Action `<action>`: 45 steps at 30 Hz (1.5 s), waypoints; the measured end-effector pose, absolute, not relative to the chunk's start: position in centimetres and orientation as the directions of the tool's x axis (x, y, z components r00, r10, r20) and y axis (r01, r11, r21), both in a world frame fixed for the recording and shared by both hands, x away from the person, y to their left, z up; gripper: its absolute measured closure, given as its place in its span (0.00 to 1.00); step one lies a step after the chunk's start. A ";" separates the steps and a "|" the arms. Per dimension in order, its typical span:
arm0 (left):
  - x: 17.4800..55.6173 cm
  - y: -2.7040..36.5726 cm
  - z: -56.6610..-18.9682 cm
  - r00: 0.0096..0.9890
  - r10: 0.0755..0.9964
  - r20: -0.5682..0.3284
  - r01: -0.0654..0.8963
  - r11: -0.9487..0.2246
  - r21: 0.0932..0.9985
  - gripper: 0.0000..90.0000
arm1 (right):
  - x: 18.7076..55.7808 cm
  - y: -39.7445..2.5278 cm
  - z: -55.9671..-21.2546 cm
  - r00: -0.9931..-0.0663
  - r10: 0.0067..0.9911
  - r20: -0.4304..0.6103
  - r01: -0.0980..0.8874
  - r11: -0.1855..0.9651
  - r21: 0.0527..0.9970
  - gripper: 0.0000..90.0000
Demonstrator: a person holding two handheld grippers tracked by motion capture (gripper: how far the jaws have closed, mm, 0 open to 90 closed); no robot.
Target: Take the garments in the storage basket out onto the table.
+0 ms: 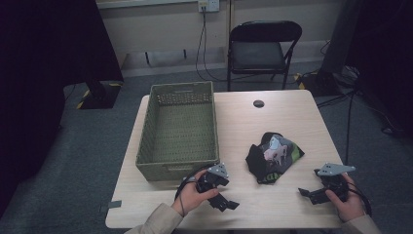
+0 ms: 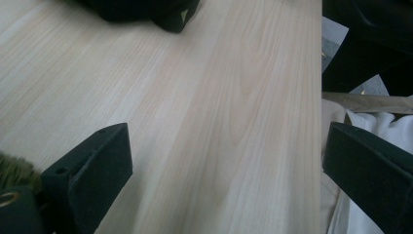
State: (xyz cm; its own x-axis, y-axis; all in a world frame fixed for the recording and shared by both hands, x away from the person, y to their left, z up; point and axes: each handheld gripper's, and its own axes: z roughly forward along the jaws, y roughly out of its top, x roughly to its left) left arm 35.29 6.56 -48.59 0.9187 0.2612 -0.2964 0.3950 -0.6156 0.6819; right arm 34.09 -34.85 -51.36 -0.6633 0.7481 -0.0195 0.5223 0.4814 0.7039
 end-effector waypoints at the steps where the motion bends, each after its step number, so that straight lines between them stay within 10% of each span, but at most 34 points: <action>1: 35.3 6.8 -48.6 0.919 0.262 -0.296 0.395 -0.617 0.681 0.04 | 34.1 -34.8 -51.4 -0.663 0.748 -0.020 0.522 0.482 0.704 0.00; 45: 34.6 13.5 -49.4 0.905 0.352 -0.239 0.415 -0.609 0.676 0.04 | 34.1 -34.8 -51.4 -0.663 0.748 -0.020 0.522 0.481 0.704 0.00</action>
State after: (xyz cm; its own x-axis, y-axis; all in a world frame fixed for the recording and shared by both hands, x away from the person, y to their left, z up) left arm 34.57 13.46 -49.45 0.9050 0.3519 -0.2392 0.4153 -0.6086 0.6761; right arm 34.09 -34.85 -51.36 -0.6633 0.7481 -0.0196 0.5221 0.4815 0.7039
